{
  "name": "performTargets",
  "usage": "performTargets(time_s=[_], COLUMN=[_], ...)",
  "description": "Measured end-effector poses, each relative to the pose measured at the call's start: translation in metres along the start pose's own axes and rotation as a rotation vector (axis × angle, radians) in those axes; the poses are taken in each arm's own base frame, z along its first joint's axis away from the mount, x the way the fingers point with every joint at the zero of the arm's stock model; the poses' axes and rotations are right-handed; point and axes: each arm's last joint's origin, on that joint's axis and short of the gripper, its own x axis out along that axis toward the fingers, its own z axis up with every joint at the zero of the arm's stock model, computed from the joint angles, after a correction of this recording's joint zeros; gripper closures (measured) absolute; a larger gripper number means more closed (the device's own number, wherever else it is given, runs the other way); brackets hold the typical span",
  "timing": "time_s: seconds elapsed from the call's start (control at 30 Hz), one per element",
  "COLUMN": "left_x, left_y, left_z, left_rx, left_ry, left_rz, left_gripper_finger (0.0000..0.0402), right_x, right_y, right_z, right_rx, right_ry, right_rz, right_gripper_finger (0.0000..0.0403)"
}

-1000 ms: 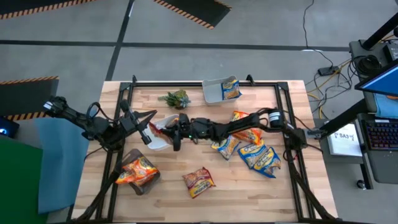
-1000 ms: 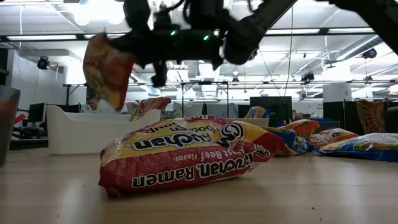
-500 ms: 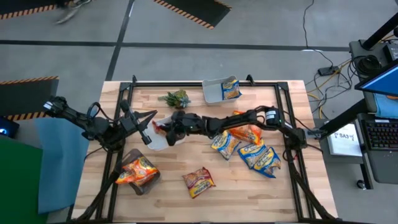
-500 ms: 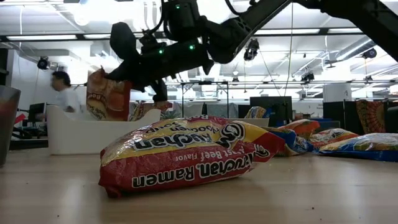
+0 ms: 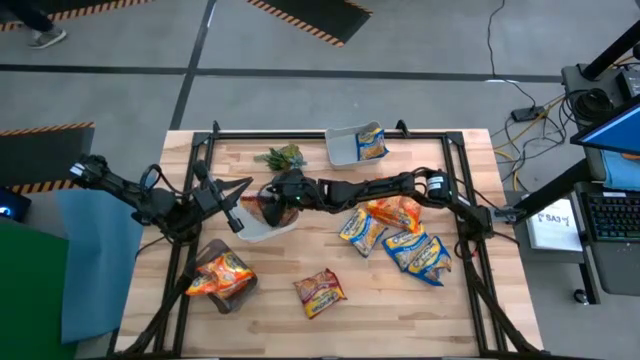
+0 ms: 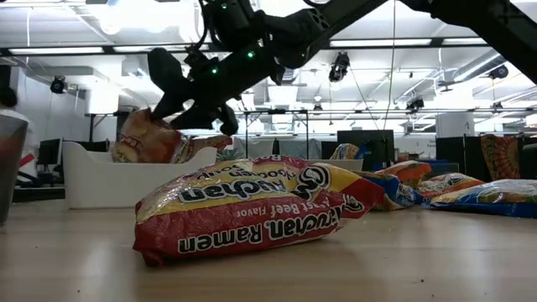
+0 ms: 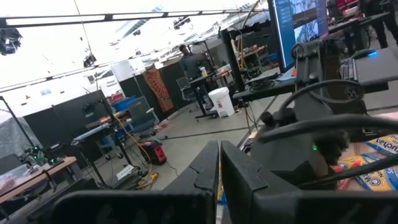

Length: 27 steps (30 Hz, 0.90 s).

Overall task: Sort Maruchan noodles
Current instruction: Put the red noodle pack into the white bin, then put the blue noodle pack into the gray bin

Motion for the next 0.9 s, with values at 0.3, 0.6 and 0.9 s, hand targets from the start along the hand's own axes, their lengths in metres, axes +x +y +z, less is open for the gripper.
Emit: performTargets(time_s=[0.3,0.6,0.9], left_x=[0.0,0.0,0.001], left_y=[0.0,-0.002,-0.004], left_z=[-0.002,-0.004,-0.006], left_rx=[0.018,0.034,0.005], left_ry=[0.027,0.045,0.055], left_rz=[0.023,0.024,0.018], left_gripper_finger=[0.0402,0.0402,0.0402], right_x=[-0.01,-0.047,-0.117], right_y=[0.011,0.031,0.058], right_z=[0.025,0.033,0.013], right_rx=[-0.133,-0.288,-0.36], right_ry=[0.127,0.408,0.565], right_rz=[-0.045,-0.085,-0.053], right_gripper_finger=[0.0228,0.0231,0.0249])
